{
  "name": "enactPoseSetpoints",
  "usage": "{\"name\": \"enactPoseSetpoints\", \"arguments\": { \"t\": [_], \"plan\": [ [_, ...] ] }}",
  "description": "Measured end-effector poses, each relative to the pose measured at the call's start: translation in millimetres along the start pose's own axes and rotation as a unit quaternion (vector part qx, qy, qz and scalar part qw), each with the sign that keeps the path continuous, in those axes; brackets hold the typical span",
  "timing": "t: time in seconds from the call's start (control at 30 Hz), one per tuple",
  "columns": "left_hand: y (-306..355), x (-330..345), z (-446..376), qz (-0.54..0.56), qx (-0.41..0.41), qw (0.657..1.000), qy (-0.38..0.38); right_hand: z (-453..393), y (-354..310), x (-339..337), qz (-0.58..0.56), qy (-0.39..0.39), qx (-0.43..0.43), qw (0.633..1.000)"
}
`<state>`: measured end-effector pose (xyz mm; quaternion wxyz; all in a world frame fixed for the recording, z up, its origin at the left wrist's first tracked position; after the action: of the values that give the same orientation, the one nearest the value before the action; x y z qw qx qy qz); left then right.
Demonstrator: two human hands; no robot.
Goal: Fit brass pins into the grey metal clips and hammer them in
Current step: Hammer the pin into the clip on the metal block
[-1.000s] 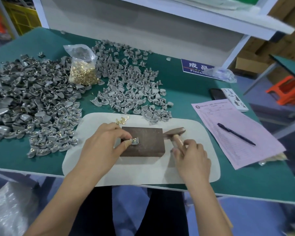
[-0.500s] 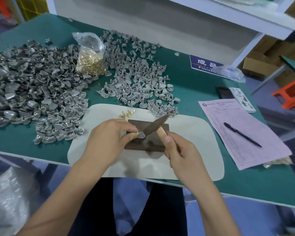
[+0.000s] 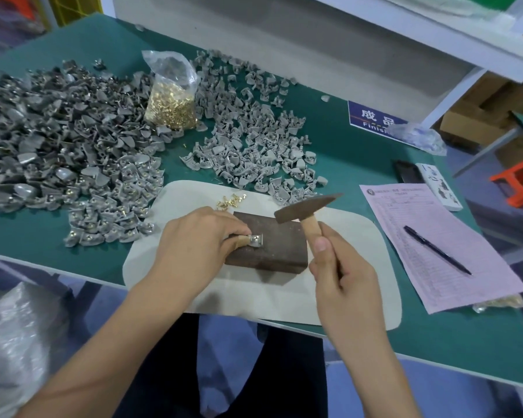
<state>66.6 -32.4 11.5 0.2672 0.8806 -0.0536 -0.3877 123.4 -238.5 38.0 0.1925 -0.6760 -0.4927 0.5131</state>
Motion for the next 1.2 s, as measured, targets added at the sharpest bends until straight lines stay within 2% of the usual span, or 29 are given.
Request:
{"name": "enactPoseSetpoints", "arguments": {
  "t": [0.07, 0.17, 0.23, 0.33, 0.47, 0.57, 0.63, 0.77, 0.83, 0.93, 1.07, 1.2],
  "plan": [
    [-0.9, 0.5, 0.6, -0.004, 0.006, 1.0, 0.004, 4.8, -0.3, 8.4, -0.003, -0.012, 0.007, 1.0],
    [-0.2, 0.0, 0.8, 0.001, 0.015, 1.0, 0.013, 8.9, 7.8, 20.6, 0.063, -0.087, 0.026, 0.994],
    [0.3, 0.0, 0.5, -0.004, 0.018, 1.0, 0.013, 2.6, 7.6, 12.0, 0.076, -0.051, 0.009, 0.996],
    [-1.4, -0.3, 1.6, -0.006, 0.01, 1.0, 0.018, 3.9, -0.1, 6.1, 0.004, 0.009, 0.007, 1.0],
    [0.0, -1.8, 1.0, 0.008, 0.014, 1.0, 0.019, 5.5, 4.5, 19.9, 0.046, -0.079, 0.028, 0.995],
    [-1.5, -1.9, 0.7, 0.0, -0.003, 1.0, 0.012, -3.0, -4.3, -0.5, 0.026, 0.014, -0.006, 1.0],
    [-2.2, -1.8, 0.4, -0.001, -0.013, 1.0, 0.016, 2.0, -7.2, -2.0, -0.013, 0.043, -0.003, 0.999],
    [-0.4, -3.8, -0.8, -0.002, -0.007, 1.0, 0.005, 15.2, 9.1, 21.6, 0.055, -0.09, 0.034, 0.994],
    [0.5, -5.6, -1.2, -0.005, -0.007, 1.0, 0.004, 11.9, 12.8, 15.5, 0.067, -0.079, 0.03, 0.994],
    [2.0, -6.2, -1.5, 0.0, -0.015, 1.0, 0.008, 4.3, 19.7, -1.1, 0.062, -0.011, 0.049, 0.997],
    [2.7, -7.0, -0.8, 0.007, -0.025, 1.0, 0.011, -7.0, 50.6, -24.3, 0.223, 0.079, 0.086, 0.968],
    [6.7, -8.7, -1.3, 0.015, -0.03, 0.999, 0.01, -9.1, 75.6, -27.9, 0.357, 0.051, 0.144, 0.922]
  ]
}}
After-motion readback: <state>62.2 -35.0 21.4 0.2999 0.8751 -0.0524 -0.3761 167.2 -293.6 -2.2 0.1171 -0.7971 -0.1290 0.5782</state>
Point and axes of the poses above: each hand's wrist, its own z-axis away from the middle knuckle, its own x-axis out of the palm, y = z × x, the point moved 7 cm from there along -z, towards the middle knuckle, and after that the axes turned 14 degrees about y, right-handed, at the moved point
